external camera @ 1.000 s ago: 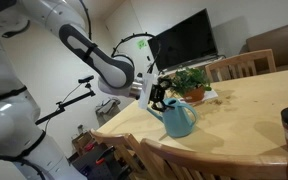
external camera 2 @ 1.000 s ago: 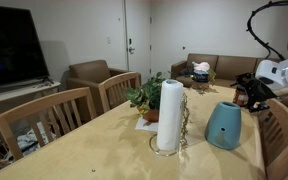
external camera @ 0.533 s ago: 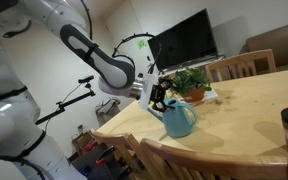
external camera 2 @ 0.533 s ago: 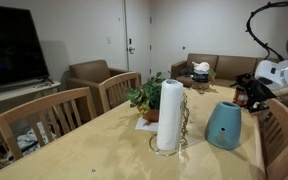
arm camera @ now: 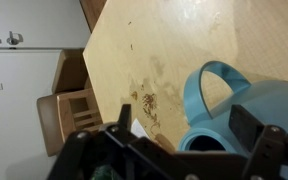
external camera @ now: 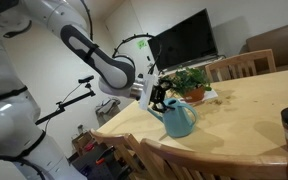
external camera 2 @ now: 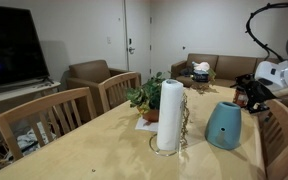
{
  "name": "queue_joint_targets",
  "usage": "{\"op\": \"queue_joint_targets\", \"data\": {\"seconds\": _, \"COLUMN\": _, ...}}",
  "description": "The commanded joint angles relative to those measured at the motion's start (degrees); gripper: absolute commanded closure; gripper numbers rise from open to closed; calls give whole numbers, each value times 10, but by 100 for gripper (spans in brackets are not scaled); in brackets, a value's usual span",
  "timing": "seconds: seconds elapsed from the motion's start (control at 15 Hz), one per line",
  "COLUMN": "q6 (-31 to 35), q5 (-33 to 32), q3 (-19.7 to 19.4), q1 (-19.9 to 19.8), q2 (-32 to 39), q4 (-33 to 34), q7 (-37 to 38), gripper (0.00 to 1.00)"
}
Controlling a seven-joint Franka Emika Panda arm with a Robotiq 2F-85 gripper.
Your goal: Use the watering can to water the plant
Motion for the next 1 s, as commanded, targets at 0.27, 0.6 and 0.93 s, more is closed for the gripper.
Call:
{"op": "queue_joint_targets", "data": {"seconds": 0.27, "q6": 15, "q5": 4, "q3": 10, "q1": -21, "q2": 28, "q4": 20, "q7": -9, "gripper": 0}}
{"op": "queue_joint_targets", "data": {"seconds": 0.6, "q6": 38, "q5": 2, "q3": 40, "q1": -14, "q2": 38, "q4": 59, "q7": -5, "gripper": 0}}
{"op": "queue_joint_targets", "data": {"seconds": 0.93, "q6": 62, "q5": 0, "q3": 99, "q1": -51, "q2": 50, "q4": 96, "q7": -16, "gripper": 0}}
